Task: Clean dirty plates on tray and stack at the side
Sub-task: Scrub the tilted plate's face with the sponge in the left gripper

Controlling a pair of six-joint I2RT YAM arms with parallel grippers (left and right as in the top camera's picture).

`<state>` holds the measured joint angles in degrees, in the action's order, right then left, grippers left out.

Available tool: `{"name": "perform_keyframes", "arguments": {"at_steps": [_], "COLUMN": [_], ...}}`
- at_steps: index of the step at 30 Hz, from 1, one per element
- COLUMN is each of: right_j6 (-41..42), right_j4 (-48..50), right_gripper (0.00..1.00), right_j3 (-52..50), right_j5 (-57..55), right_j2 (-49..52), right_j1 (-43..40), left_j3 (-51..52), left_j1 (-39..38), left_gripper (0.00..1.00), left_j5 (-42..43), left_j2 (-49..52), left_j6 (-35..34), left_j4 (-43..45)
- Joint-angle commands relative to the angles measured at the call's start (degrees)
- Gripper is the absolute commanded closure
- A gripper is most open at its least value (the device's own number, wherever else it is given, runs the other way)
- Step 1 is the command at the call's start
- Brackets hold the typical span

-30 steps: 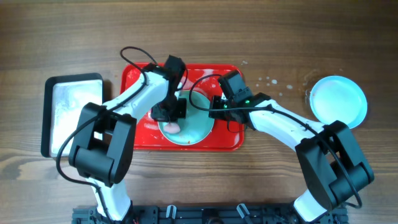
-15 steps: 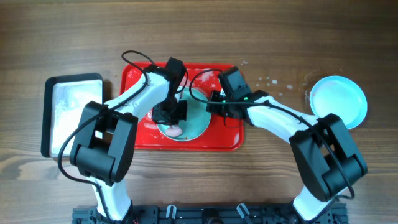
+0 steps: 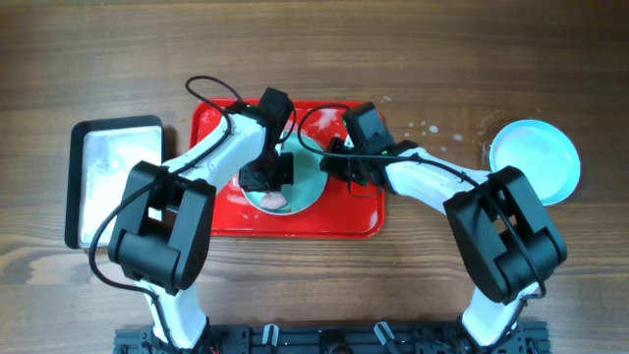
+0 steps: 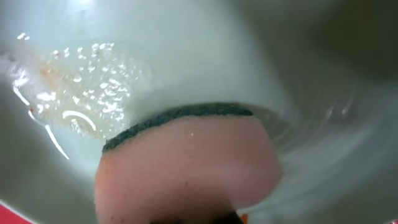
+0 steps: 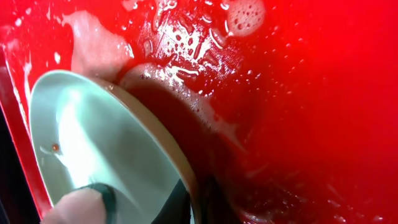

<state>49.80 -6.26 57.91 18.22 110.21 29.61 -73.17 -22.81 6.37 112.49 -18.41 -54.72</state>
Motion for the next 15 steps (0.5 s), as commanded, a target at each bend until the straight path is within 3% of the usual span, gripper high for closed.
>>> {"name": "perform_keyframes", "arguments": {"at_steps": [1,3,4,8,15], "right_j6": [5.9,7.6,8.6,8.9,8.7], "right_j4": [-2.2,-3.0,-3.3,-3.5,-3.7], "right_gripper": [0.96,0.96,0.96,0.96,0.96], "right_j3": [-1.6,-1.6,-1.6,-1.6,-1.6], "right_j5": [-0.4,-1.3,-1.9,-2.1,-1.9], "right_j2": [3.8,3.8,3.8,3.8,3.8], "right_j1": [2.0,1.6,1.3,1.2,1.2], "left_j3": [0.9,0.9,0.9,1.1,7.8], "left_j1": [-0.7,-0.1,0.6,1.2,1.2], "left_gripper": [0.96,0.96,0.96,0.96,0.96], "left_j5": [-3.2,-8.9,-14.6,-23.2,-25.7], "left_j2": [2.1,2.1,2.1,2.1,2.1], "left_j6": [-1.3,-6.6,-12.6,-22.7,-24.3], "left_j4": [0.4,-0.8,-1.5,1.2,21.9]}}
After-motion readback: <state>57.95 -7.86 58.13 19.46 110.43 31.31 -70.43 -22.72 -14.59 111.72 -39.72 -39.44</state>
